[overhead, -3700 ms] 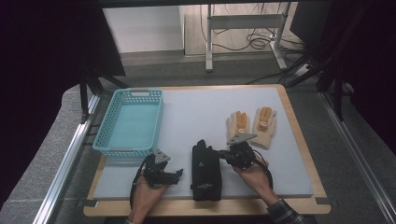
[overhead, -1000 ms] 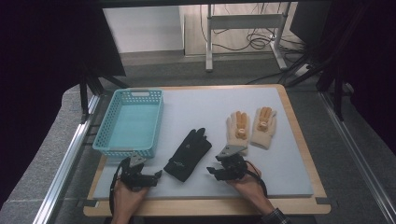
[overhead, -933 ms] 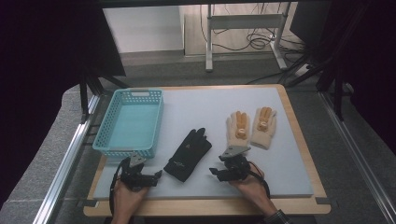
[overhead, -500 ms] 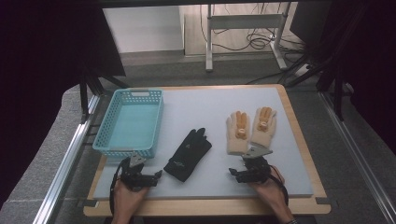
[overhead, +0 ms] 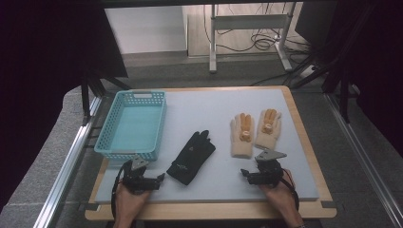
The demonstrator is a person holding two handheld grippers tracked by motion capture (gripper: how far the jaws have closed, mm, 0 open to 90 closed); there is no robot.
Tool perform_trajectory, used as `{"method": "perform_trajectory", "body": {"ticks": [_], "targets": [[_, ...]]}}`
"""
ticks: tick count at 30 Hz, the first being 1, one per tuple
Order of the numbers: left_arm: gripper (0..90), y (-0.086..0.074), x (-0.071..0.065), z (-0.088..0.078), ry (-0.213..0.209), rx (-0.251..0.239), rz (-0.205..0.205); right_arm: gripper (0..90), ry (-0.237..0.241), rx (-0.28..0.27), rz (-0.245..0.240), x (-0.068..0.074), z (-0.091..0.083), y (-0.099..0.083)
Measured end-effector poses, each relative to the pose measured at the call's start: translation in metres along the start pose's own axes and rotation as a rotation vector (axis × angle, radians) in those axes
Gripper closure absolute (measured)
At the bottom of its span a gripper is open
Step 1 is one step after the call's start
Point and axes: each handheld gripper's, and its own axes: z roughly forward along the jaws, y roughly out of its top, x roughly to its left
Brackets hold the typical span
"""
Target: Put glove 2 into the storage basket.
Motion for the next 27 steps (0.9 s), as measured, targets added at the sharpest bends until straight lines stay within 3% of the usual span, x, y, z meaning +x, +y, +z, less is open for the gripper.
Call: {"method": "perform_trajectory", "body": {"ticks": [7, 12, 20, 27], "targets": [[7.8, 0.000, -0.002, -0.003, -0.007, 0.002, 0.012, 21.2, -0.002, 0.000, 0.003, 0.000, 0.000, 0.000], [7.3, 0.003, -0.006, -0.009, -0.037, -0.002, 0.000, 21.2, -0.002, 0.000, 0.003, 0.000, 0.000, 0.000], [5.9, 0.016, -0.015, -0.025, -0.098, -0.021, -0.009, 21.2, -0.003, 0.000, 0.004, 0.000, 0.000, 0.000], [4.5, 0.035, -0.028, -0.028, -0.140, -0.022, 0.000, 21.2, -0.003, 0.001, 0.001, 0.000, 0.000, 0.000]]}}
